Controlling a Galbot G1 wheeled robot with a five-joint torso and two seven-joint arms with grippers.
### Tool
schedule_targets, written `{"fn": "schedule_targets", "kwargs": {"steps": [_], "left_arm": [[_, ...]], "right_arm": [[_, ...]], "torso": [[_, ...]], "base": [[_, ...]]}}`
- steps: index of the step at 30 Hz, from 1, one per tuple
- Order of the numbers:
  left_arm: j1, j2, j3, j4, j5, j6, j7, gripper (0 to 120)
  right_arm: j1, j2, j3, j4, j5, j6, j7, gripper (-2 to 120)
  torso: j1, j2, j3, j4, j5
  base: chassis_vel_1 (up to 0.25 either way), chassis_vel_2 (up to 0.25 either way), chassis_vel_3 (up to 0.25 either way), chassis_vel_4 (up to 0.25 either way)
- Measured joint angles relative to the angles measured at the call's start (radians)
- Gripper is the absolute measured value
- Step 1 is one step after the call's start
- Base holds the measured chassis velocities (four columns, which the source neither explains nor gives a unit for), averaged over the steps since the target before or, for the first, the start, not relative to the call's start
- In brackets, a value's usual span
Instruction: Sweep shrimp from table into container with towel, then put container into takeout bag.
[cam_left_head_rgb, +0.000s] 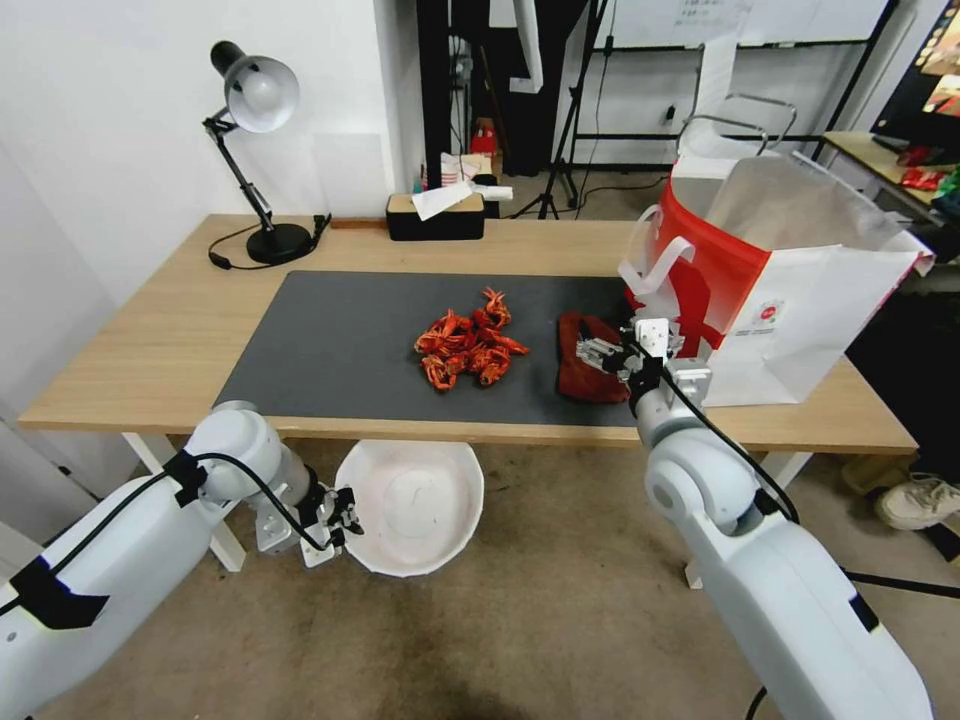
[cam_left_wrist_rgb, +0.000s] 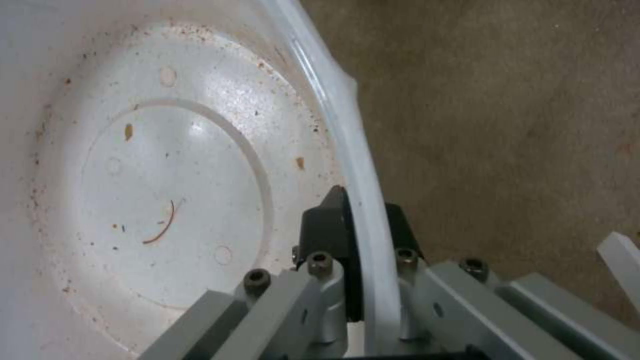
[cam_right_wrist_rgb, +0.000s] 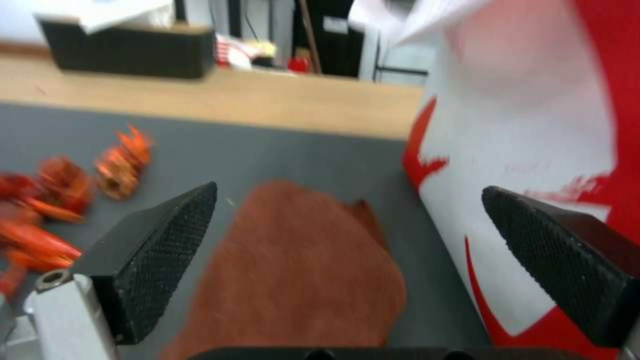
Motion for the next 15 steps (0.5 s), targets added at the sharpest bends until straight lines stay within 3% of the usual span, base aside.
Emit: {"fn": "schedule_targets", "kwargs": {"steps": [15], "left_arm": [[-0.026,0.003,0.025,0.027,-0.004,-0.006,-0.006,0]], "right_arm": [[0.042,0.016,-0.056,-0.076,0.056,-0.074,0.052,100]], "torso": [[0.000,0.000,0.000,0.0002,0.0000]], "base": [[0.000,0.000,0.000,0.000]]}}
